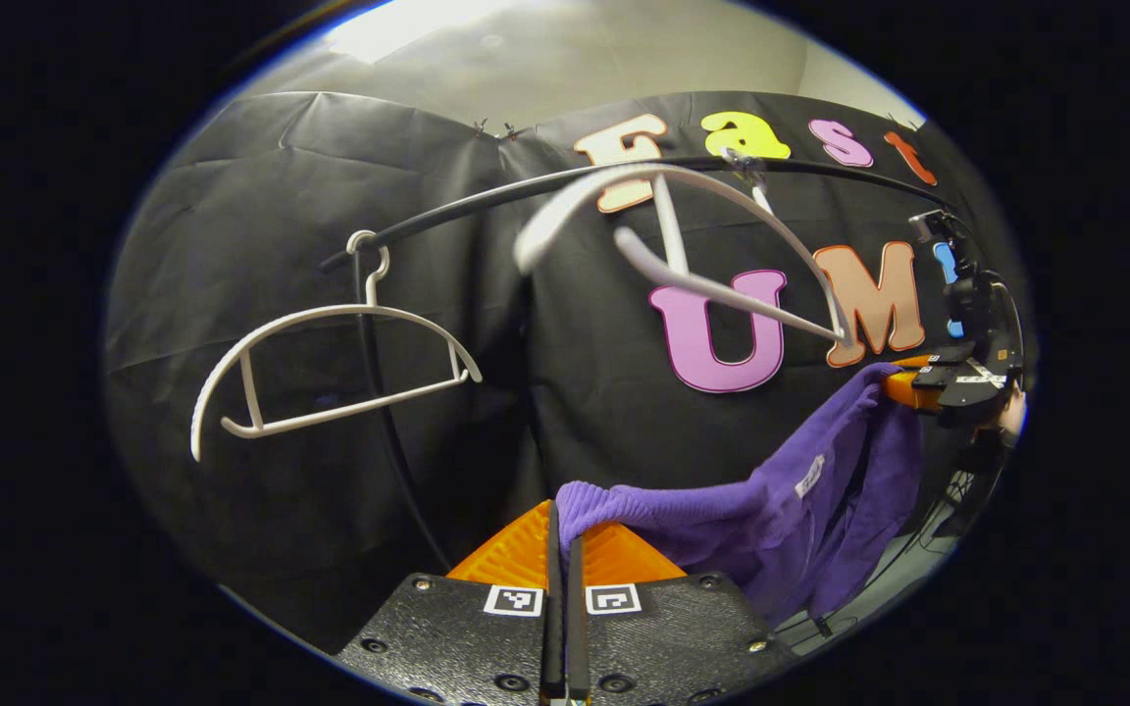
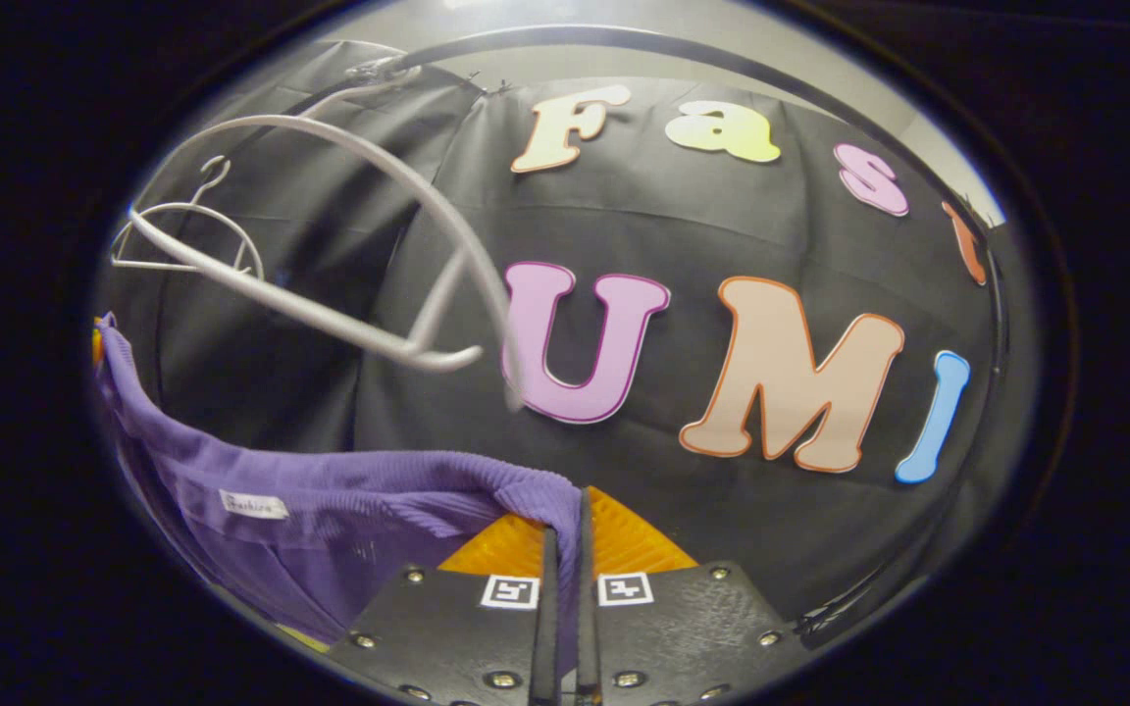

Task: Grasp the clothes on the hanger with both hands and then place them into the laundry hamper below.

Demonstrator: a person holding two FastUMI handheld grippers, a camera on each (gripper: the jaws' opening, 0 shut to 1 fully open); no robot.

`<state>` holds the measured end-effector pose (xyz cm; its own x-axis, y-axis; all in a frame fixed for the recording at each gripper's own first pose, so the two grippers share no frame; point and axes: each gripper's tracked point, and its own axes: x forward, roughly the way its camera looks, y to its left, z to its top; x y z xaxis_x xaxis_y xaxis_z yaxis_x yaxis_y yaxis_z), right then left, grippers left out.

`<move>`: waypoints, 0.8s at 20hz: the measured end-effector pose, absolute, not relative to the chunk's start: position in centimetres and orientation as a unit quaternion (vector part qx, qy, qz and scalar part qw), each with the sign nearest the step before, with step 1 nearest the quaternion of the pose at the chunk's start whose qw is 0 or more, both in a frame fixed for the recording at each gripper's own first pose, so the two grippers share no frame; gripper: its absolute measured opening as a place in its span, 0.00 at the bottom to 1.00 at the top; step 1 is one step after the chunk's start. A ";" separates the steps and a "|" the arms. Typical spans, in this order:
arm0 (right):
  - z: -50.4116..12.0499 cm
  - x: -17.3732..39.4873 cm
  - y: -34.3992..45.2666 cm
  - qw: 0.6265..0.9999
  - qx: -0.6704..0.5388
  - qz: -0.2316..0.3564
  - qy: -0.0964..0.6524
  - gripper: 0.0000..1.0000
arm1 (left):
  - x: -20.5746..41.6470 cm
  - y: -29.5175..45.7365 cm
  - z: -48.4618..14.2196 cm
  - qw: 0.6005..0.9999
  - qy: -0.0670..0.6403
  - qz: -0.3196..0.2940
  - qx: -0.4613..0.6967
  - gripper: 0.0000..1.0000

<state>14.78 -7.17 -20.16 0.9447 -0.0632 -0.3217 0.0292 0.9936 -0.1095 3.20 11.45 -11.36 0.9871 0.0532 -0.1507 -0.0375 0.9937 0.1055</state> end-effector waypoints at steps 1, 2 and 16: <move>-20.6 14.0 -6.5 0.984 -0.054 -0.017 0.169 0.08 | 2.9 11.3 -11.5 0.995 0.079 0.019 0.051 0.02; -21.0 13.3 -5.7 0.983 -0.057 -0.010 0.174 0.08 | 2.7 11.0 -11.6 0.995 0.081 0.015 0.052 0.02; -19.3 8.6 8.7 0.976 -0.020 0.128 0.175 0.08 | 2.0 7.8 -12.6 0.994 0.090 -0.016 0.055 0.02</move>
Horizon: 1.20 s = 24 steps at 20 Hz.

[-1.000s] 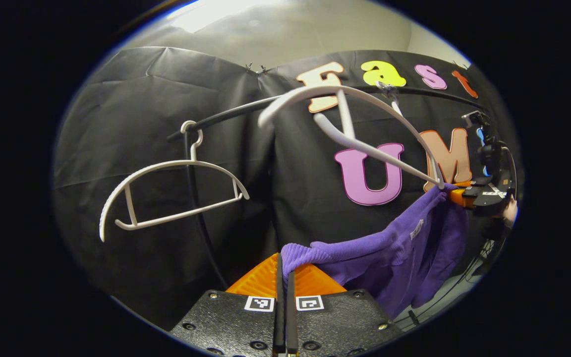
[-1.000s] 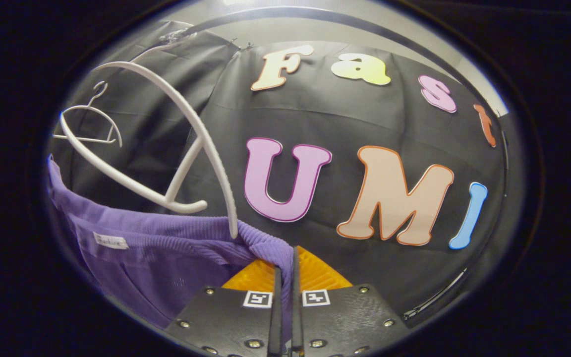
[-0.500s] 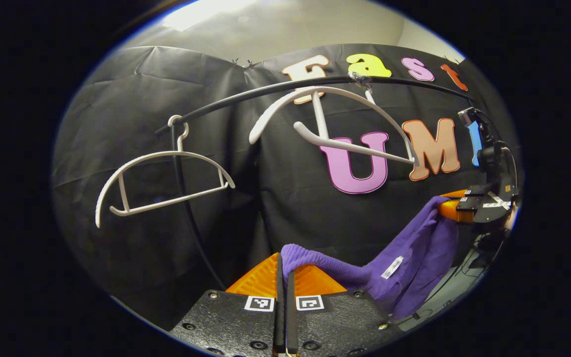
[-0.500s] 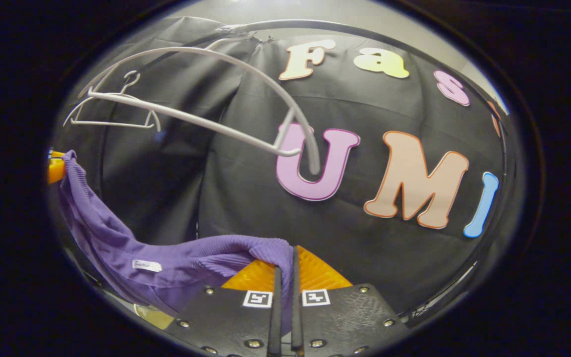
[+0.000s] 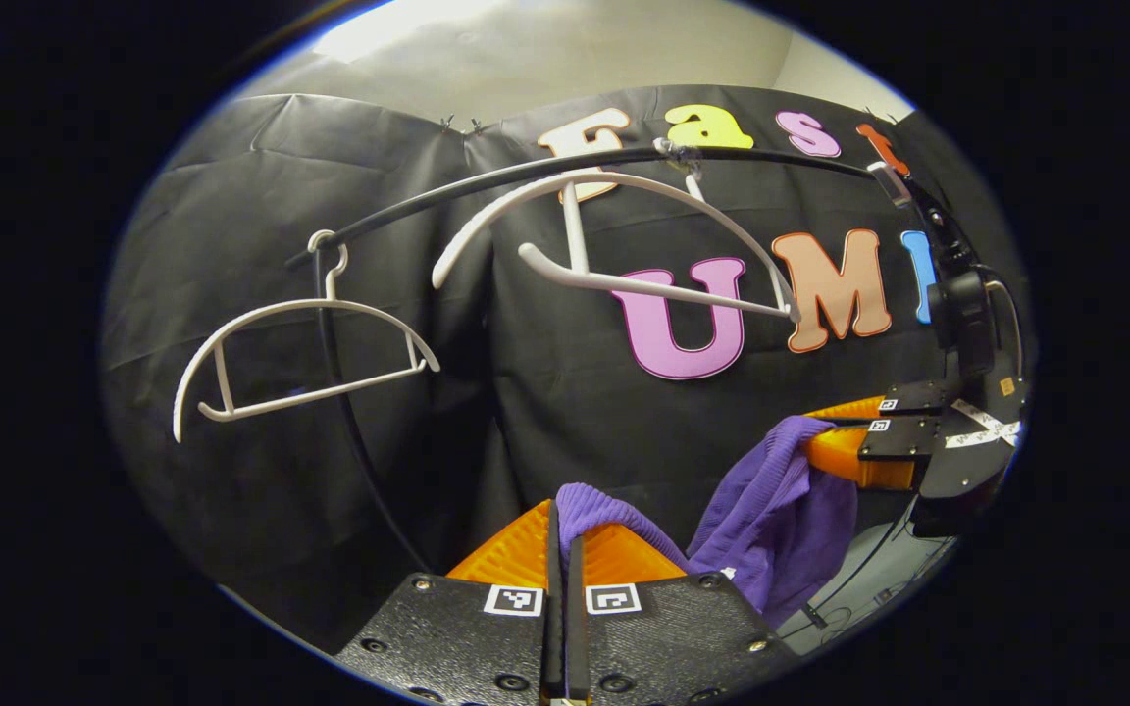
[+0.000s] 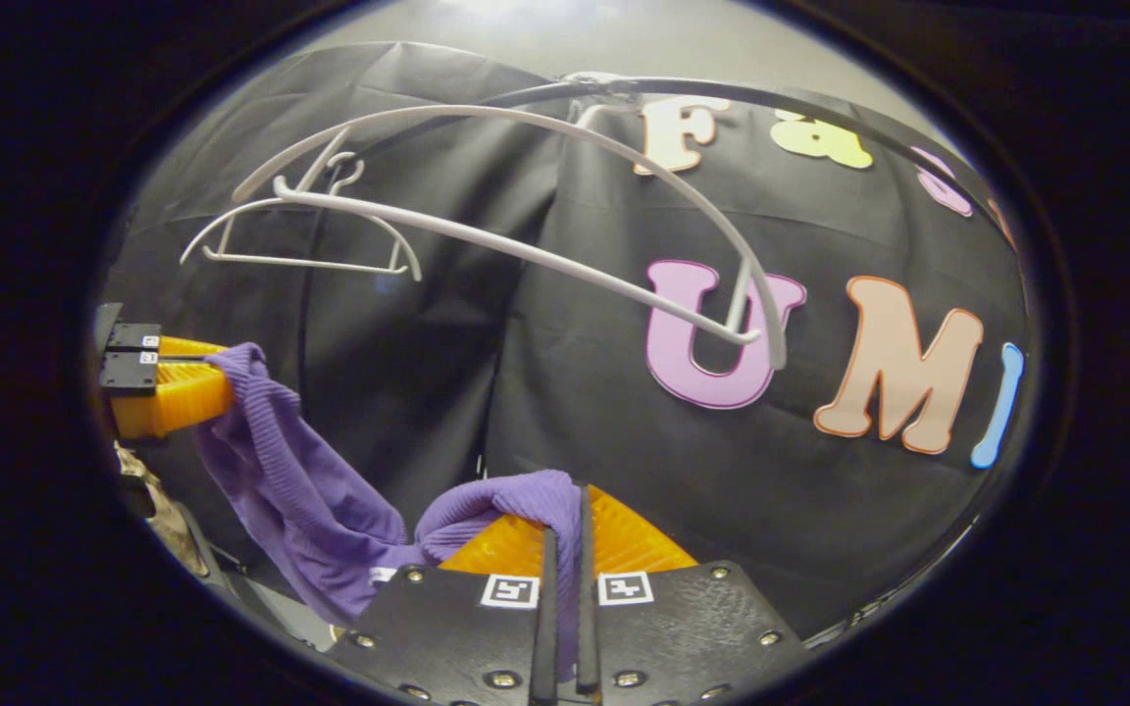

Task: Grasp the clothes on the hanger with both hands and then place them into the laundry hamper below.

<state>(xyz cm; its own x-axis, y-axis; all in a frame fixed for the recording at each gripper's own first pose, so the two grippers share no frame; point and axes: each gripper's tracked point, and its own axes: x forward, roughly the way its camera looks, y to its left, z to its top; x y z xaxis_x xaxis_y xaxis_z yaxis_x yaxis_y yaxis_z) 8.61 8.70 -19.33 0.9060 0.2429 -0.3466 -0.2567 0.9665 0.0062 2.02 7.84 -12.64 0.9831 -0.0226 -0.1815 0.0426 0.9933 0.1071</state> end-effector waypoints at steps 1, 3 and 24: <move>-19.3 8.4 9.5 0.975 -0.018 0.137 0.176 0.08 | 2.0 7.7 -12.8 0.994 0.091 -0.018 0.052 0.02; -19.4 7.5 11.2 0.971 -0.012 0.156 0.179 0.08 | 1.6 7.4 -13.3 0.994 0.096 -0.022 0.048 0.02; -34.6 -3.0 14.7 0.910 -0.023 0.212 0.356 0.08 | -4.1 5.1 -30.4 0.951 0.295 -0.078 0.046 0.02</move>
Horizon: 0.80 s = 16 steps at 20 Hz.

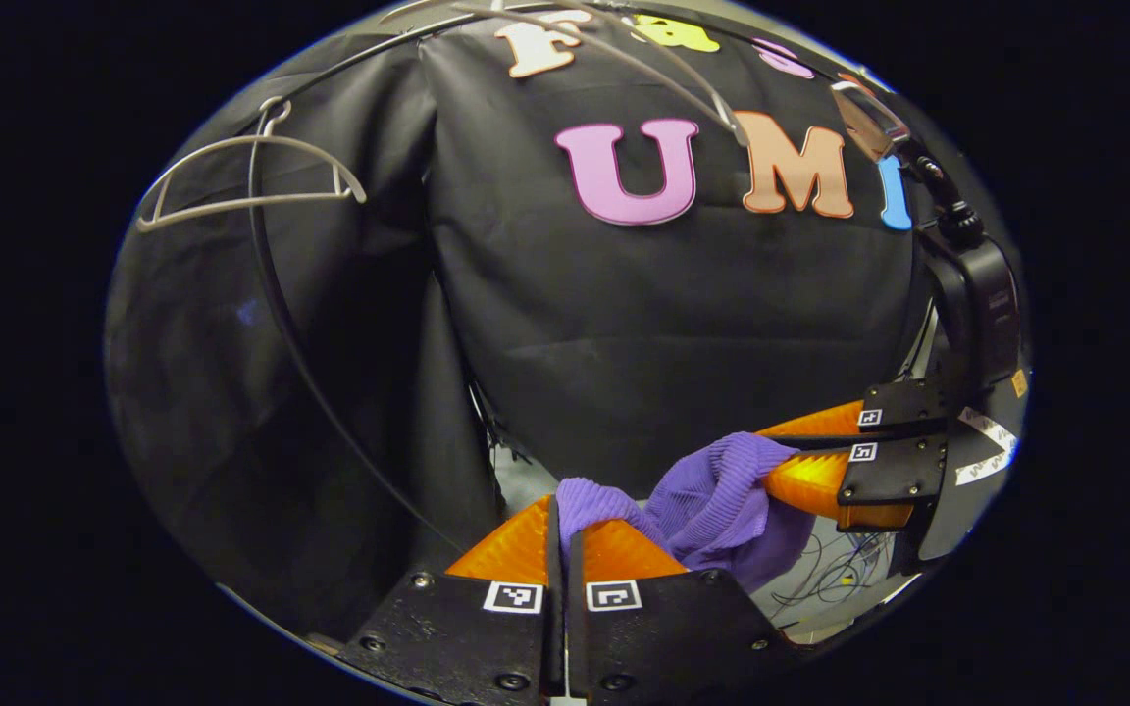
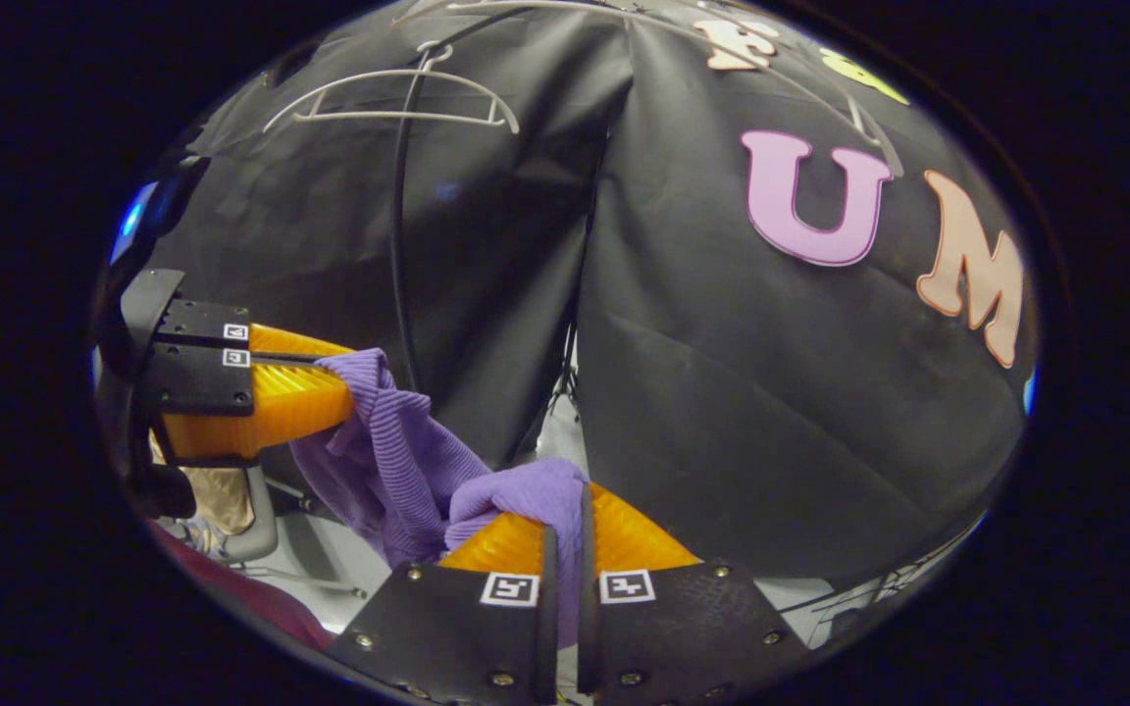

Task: Grasp the clothes on the hanger with both hands and then place them into the laundry hamper below.

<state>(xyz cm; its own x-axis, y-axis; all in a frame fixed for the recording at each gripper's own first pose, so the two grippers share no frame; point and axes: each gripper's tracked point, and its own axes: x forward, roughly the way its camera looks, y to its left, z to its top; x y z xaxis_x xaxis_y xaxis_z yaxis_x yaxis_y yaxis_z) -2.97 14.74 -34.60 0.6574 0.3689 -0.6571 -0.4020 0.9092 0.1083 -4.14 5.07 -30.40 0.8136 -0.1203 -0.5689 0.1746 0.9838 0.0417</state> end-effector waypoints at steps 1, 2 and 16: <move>-35.0 -3.4 14.7 0.907 -0.022 0.213 0.363 0.08 | -4.4 5.0 -31.2 0.948 0.305 -0.079 0.044 0.02; -35.7 -3.8 14.7 0.904 -0.022 0.213 0.370 0.08 | -4.5 5.1 -31.8 0.945 0.313 -0.079 0.043 0.02; -41.7 -9.7 14.3 0.839 -0.001 0.201 0.506 0.10 | -8.7 4.5 -40.8 0.873 0.484 -0.052 0.005 0.09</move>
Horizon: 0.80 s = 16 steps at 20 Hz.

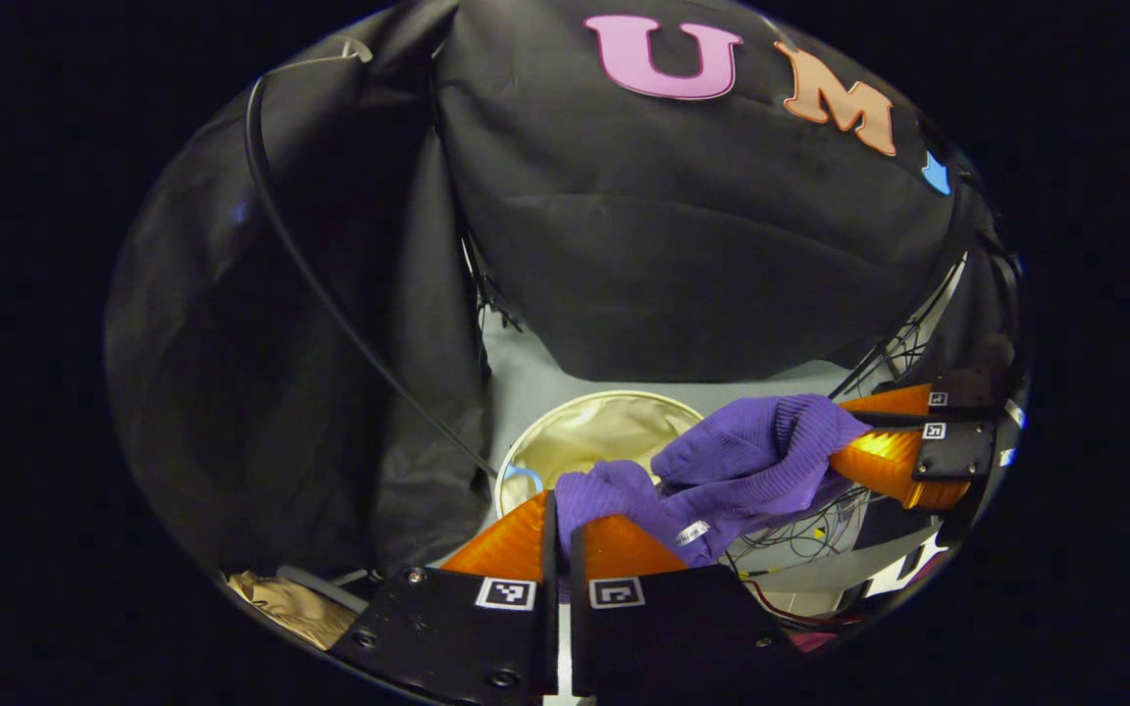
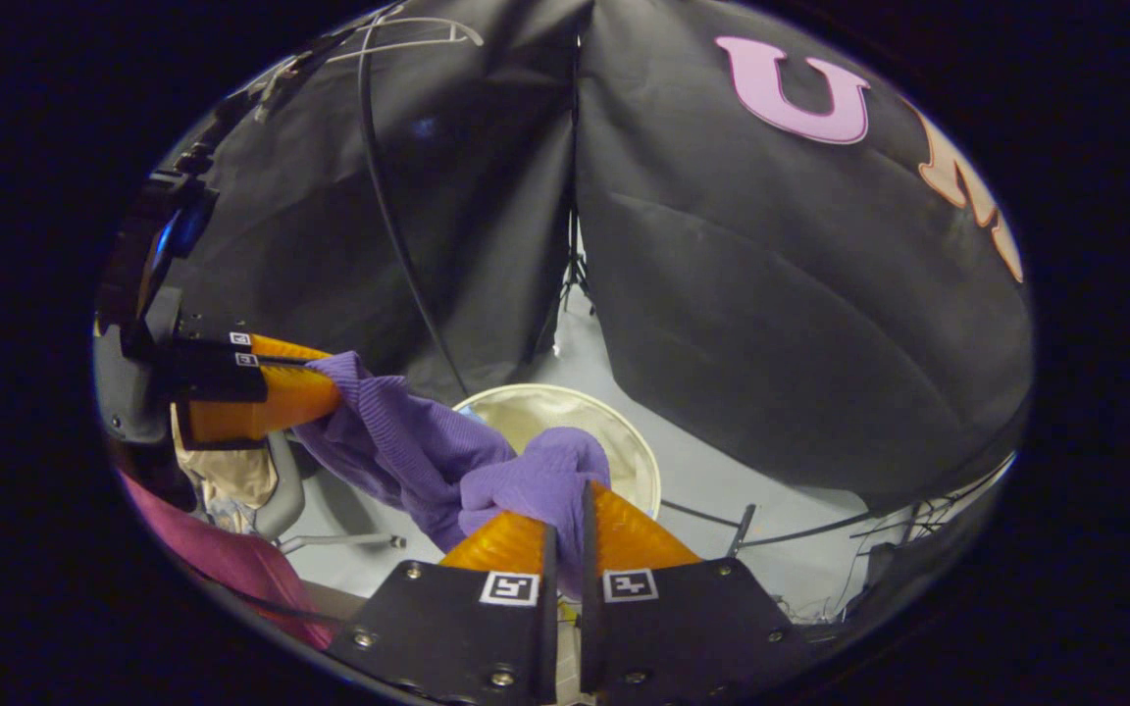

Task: Grasp the clothes on the hanger with both hands and then place them into the laundry hamper below.

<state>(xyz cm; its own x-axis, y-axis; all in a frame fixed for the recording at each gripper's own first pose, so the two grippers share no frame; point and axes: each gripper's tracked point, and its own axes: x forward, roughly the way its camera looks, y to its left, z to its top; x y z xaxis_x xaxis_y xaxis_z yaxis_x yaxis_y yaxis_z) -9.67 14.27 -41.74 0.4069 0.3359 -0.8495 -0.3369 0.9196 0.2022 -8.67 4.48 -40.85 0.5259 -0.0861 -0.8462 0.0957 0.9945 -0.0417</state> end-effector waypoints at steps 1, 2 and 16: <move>-41.8 -9.8 14.1 0.835 0.000 0.199 0.512 0.10 | -9.0 4.5 -41.2 0.869 0.492 -0.051 -0.001 0.06; -41.8 -10.1 14.2 0.830 0.000 0.201 0.520 0.10 | -9.3 4.5 -41.3 0.865 0.498 -0.050 -0.007 0.07; -41.1 -9.4 14.7 0.836 0.027 0.190 0.513 0.25 | -9.4 4.1 -41.4 0.862 0.501 -0.074 0.014 0.17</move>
